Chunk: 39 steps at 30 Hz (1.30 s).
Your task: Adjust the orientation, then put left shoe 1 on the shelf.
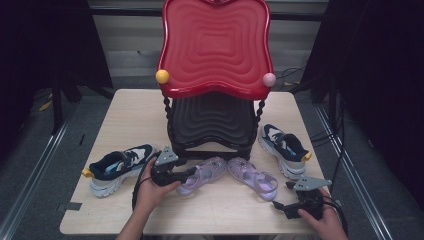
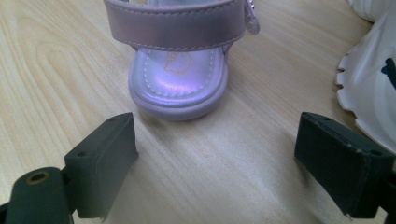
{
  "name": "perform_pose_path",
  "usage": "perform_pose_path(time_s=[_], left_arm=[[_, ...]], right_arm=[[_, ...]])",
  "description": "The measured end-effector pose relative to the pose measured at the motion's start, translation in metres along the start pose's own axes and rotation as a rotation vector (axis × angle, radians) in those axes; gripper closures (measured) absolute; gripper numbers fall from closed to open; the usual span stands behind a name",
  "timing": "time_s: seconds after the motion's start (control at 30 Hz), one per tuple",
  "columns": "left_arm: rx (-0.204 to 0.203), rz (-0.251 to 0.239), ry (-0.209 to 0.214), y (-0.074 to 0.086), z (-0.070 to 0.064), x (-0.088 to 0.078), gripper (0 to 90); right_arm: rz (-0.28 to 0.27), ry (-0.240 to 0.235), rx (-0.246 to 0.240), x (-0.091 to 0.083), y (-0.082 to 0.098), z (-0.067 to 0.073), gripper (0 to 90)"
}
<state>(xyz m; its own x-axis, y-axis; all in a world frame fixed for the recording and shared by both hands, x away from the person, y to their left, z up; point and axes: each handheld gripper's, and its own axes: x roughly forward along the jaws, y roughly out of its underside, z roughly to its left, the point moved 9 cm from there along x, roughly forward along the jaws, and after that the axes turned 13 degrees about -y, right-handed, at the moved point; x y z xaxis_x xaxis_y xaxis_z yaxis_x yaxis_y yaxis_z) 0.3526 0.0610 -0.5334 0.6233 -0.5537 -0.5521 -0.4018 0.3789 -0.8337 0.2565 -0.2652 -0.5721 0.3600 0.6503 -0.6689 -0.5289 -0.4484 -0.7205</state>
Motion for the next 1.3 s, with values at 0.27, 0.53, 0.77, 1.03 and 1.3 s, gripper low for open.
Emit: perform_pose_path(time_s=[0.27,0.53,0.77,1.03,1.3], left_arm=[[0.013,0.008,0.001,0.0028,-0.0026,0.0036,60.9],[0.023,0.005,0.011,0.0028,-0.0044,0.0059,67.8],[0.024,0.003,0.024,0.0025,-0.0055,0.0056,72.9],[0.037,-0.003,0.021,0.0018,-0.0056,0.0050,75.4],[0.057,-0.006,0.008,-0.0009,-0.0083,0.0012,77.1]], right_arm=[[0.000,0.000,0.001,0.0000,0.0000,0.0001,12.1],[0.000,0.000,0.000,0.0000,0.0000,0.0000,12.1],[0.000,0.000,0.001,0.0000,0.0000,0.0001,12.1],[-0.001,0.000,0.000,0.0001,-0.0001,0.0000,12.1],[0.000,-0.001,-0.001,0.0000,-0.0001,-0.0001,12.1]])
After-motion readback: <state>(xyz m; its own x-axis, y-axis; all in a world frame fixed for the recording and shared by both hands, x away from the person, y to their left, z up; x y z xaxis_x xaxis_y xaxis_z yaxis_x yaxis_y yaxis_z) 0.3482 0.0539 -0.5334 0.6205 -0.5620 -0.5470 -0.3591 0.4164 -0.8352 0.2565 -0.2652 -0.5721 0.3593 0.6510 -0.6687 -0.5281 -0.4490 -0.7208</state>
